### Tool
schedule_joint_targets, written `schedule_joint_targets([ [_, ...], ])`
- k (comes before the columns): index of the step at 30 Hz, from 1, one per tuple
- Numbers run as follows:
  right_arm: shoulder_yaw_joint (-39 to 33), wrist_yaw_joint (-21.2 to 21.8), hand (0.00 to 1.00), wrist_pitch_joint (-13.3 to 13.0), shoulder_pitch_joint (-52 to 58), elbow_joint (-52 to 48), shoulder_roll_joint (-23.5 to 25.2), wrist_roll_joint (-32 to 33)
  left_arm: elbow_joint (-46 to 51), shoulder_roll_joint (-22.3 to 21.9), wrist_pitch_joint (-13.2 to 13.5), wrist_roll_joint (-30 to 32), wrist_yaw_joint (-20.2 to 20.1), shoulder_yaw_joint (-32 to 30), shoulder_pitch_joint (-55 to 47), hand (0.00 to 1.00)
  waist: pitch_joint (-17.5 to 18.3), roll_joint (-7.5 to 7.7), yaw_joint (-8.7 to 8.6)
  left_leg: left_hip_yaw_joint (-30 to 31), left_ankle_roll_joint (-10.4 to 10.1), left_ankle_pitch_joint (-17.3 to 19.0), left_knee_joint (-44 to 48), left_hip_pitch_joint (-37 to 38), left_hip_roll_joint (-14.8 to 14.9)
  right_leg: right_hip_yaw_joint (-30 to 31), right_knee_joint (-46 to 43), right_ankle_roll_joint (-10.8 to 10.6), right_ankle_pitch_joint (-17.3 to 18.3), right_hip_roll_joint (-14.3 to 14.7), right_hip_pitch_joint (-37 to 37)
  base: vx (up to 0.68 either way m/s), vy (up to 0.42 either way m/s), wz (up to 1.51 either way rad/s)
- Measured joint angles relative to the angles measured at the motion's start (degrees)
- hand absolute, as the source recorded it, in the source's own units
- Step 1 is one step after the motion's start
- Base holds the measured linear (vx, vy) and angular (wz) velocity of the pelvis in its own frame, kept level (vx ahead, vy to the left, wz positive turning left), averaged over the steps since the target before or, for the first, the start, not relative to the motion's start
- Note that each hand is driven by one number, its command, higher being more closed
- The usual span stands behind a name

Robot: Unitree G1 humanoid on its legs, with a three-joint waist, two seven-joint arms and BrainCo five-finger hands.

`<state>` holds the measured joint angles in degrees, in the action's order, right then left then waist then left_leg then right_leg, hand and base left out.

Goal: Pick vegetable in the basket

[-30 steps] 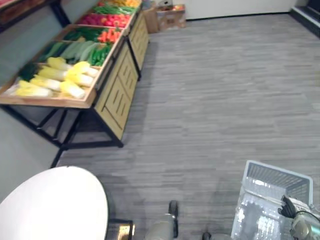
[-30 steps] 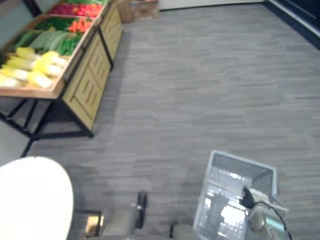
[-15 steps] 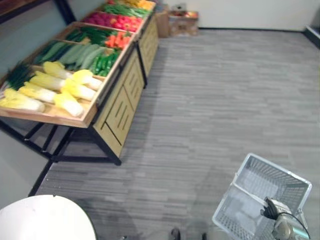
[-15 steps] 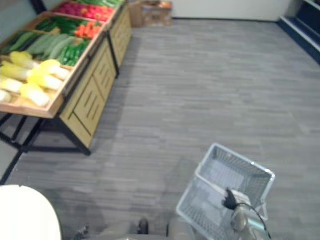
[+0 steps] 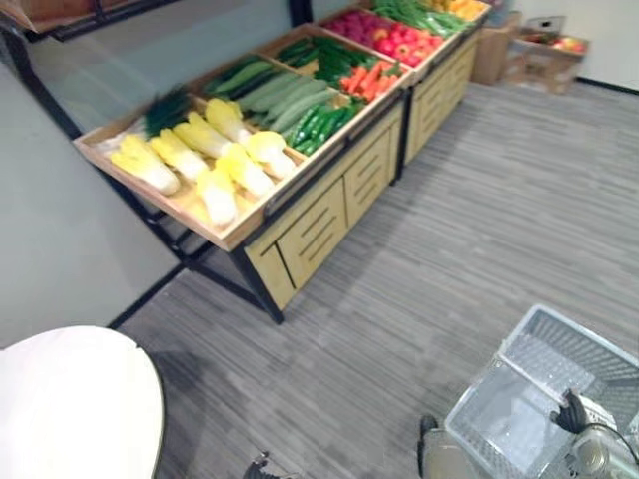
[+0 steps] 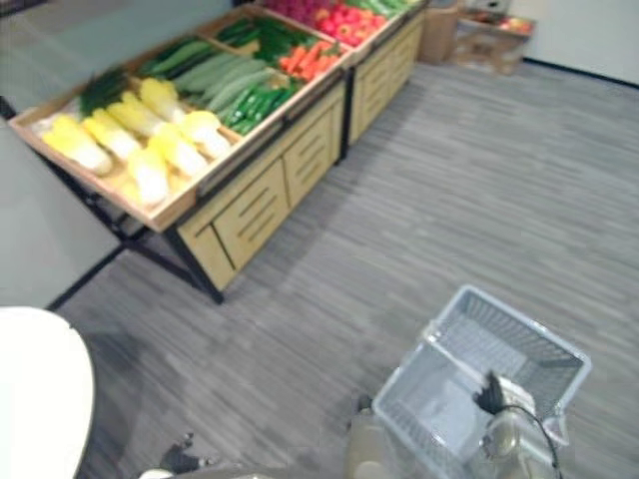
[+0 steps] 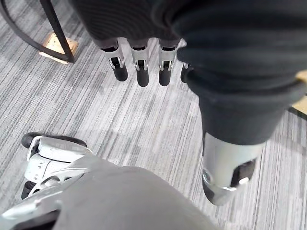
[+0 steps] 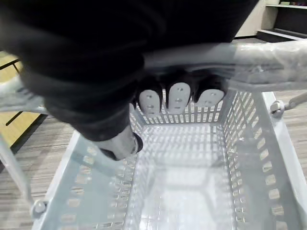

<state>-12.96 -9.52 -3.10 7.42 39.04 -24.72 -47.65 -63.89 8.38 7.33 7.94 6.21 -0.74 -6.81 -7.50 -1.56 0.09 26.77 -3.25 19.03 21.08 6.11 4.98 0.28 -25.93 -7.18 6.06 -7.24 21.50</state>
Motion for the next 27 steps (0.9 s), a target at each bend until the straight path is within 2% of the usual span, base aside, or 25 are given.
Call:
schedule_joint_targets([
  [1, -0.1, 0.0, 1.00, 0.0, 0.0, 0.0, 0.0, 0.5, 0.0, 0.0, 0.0, 0.0, 0.2, -0.3, 0.0, 0.00, 0.3, -0.26, -0.09, 0.8, -0.4, -0.9, 0.7, -1.0, 0.4, -1.3, -0.4, 0.5, 0.5, 0.0, -0.1, 0.45, -0.372, 0.89],
  [2, -0.2, 0.0, 1.00, 0.0, 0.1, 0.3, 0.2, 1.1, 0.1, -0.1, 0.0, 0.0, 0.6, -1.3, 0.0, 0.00, 1.1, -0.77, -0.09, 2.4, -1.5, -3.1, 2.2, -3.0, 1.0, -4.0, -0.2, 1.6, 1.1, -0.2, -0.6, 0.35, -0.306, 0.98],
  [4, -0.3, -0.2, 1.00, 0.0, 0.5, 2.0, 1.1, 2.2, 0.1, -0.3, -0.2, -0.2, 1.3, -2.8, 0.0, 0.00, 1.2, -0.56, -0.33, 1.5, -4.2, -8.3, 4.2, -5.4, 1.9, -8.6, 2.0, 2.4, 1.6, -1.1, -4.0, 0.35, -0.318, 1.23],
  [5, -1.1, -0.2, 1.00, 0.1, 1.3, 2.9, 1.9, 2.8, 0.1, -0.5, -0.3, -0.3, 1.8, -3.0, 0.0, 0.00, 1.0, 0.63, -0.35, -3.0, -7.2, -13.0, 5.2, -7.2, 2.9, -12.3, 5.1, 2.7, 1.8, -2.2, -8.1, 0.32, -0.321, 1.62],
  [6, -2.2, -0.3, 1.00, 0.2, 2.7, 3.3, 2.7, 2.9, 0.1, -0.5, -0.4, -0.4, 2.3, -3.3, 0.0, 0.00, 0.8, 1.70, -0.35, -12.9, -6.3, -16.7, 6.5, -9.2, 5.3, -16.0, 8.7, 3.3, 1.4, -3.5, -12.3, 0.22, -0.244, 1.66],
  [7, -2.4, -0.4, 1.00, 0.2, 3.2, 3.3, 2.9, 3.0, 0.1, -0.2, -0.4, -0.5, 2.5, -3.2, 0.0, 0.00, 0.9, 1.74, -0.35, -19.4, -5.6, -16.7, 7.8, -10.5, 7.3, -17.9, 10.1, 3.4, 1.4, -3.8, -14.0, 0.16, -0.191, 1.61],
  [8, -2.5, -1.1, 1.00, 0.2, 4.0, 3.5, 2.9, 3.4, 0.2, -0.2, -0.4, -0.5, 2.8, -3.2, 0.3, 0.00, 1.0, 1.65, -0.34, -34.1, -2.3, -16.0, 9.8, -12.4, 11.2, -21.9, 12.1, 3.4, 1.3, -4.5, -16.6, 0.09, -0.107, 1.57],
  [9, -2.5, -1.5, 1.00, 0.5, 3.7, 3.9, 3.2, 3.4, 0.7, -0.2, -0.4, -0.5, 3.4, -2.8, 0.6, 0.00, 1.0, 1.56, -0.67, -47.1, -0.4, -15.6, 9.4, -13.2, 13.6, -25.7, 13.1, 3.3, 1.3, -5.2, -18.3, 0.07, -0.062, 1.52],
  [11, -2.5, -1.8, 1.00, 0.8, 3.3, 4.4, 3.9, 3.5, 1.3, -0.2, -0.4, -0.5, 4.7, -2.4, 0.7, 0.00, 1.1, 1.36, -0.88, -56.3, -0.2, -15.6, 4.6, -12.7, 13.7, -30.0, 13.9, 3.0, 1.1, -5.6, -19.7, 0.05, 0.054, 1.42],
  [12, -2.4, -2.3, 1.00, 1.0, 2.8, 4.5, 4.6, 4.0, 1.3, -0.2, -0.5, -0.5, 5.0, -2.4, 1.0, 0.00, 1.4, 1.09, -1.33, -55.7, -0.3, -15.5, 0.6, -12.3, 12.0, -32.0, 15.0, 2.3, 0.4, -5.8, -20.2, 0.07, 0.098, 1.29],
  [15, -2.3, -2.5, 1.00, 1.0, 1.0, 4.7, 6.0, 4.0, 1.1, -0.2, -1.3, -0.5, 6.1, -2.5, 0.8, 0.00, 1.5, 0.99, -0.90, -54.0, -1.6, -16.3, -9.1, -11.2, 8.2, -36.2, 19.2, 1.3, -2.2, -5.9, -21.9, 0.07, 0.121, 0.84],
  [17, -2.3, -2.5, 1.00, 1.0, 1.2, 4.9, 6.6, 4.1, 1.1, -0.2, -1.6, -0.4, 6.5, -2.5, 0.9, 0.00, 1.5, 1.05, -0.85, -52.1, -2.4, -16.9, -13.2, -10.1, 6.2, -38.5, 20.3, 0.5, -2.7, -6.3, -23.3, 0.03, 0.110, 0.65],
  [19, -2.0, -2.6, 1.00, 0.5, 1.1, 5.0, 7.6, 5.0, 1.1, 0.1, -1.6, -0.4, 6.8, -2.5, 0.9, 0.00, 1.5, 1.22, -0.82, -50.5, -2.3, -17.3, -15.3, -9.5, 5.0, -39.8, 20.2, 0.2, -2.9, -6.6, -24.1, -0.01, 0.098, 0.53],
  [23, 0.1, -2.8, 1.00, -0.9, 0.7, 5.2, 9.4, 5.0, 1.0, 1.0, -1.6, 0.2, 6.8, -2.4, 1.5, 0.00, 1.3, 2.40, -0.66, -48.1, -1.4, -20.8, -21.0, -8.6, 2.6, -40.6, 17.6, 0.0, -3.0, -8.3, -23.2, -0.06, 0.113, 0.33],
  [24, 0.1, -3.0, 1.00, -0.8, 0.1, 6.0, 9.6, 5.0, 0.9, 1.0, -1.6, 0.3, 6.6, -1.8, 1.6, 0.00, 1.0, 2.86, -0.54, -47.9, -1.0, -21.1, -22.1, -8.4, 2.2, -40.1, 14.4, 0.0, -3.0, -9.4, -21.8, -0.08, 0.119, 0.14],
  [26, 0.6, -3.1, 1.00, -0.6, -0.8, 6.6, 9.8, 5.1, 0.4, 1.1, -1.6, 0.9, 6.4, -1.7, 1.8, 0.00, 0.7, 3.33, -0.04, -48.1, -0.5, -21.5, -22.9, -7.8, 1.7, -37.7, 10.3, 0.0, -3.0, -10.9, -19.9, -0.10, 0.125, -0.04],
  [27, 1.6, -3.2, 1.00, -0.5, -1.4, 6.8, 10.0, 5.5, 0.4, 1.4, -1.6, 1.5, 6.4, -1.7, 1.9, 0.00, 0.3, 4.09, 0.14, -48.4, -0.1, -21.8, -23.6, -7.3, 1.3, -35.2, 8.1, 0.0, -3.0, -11.9, -18.6, -0.11, 0.110, -0.14],
])
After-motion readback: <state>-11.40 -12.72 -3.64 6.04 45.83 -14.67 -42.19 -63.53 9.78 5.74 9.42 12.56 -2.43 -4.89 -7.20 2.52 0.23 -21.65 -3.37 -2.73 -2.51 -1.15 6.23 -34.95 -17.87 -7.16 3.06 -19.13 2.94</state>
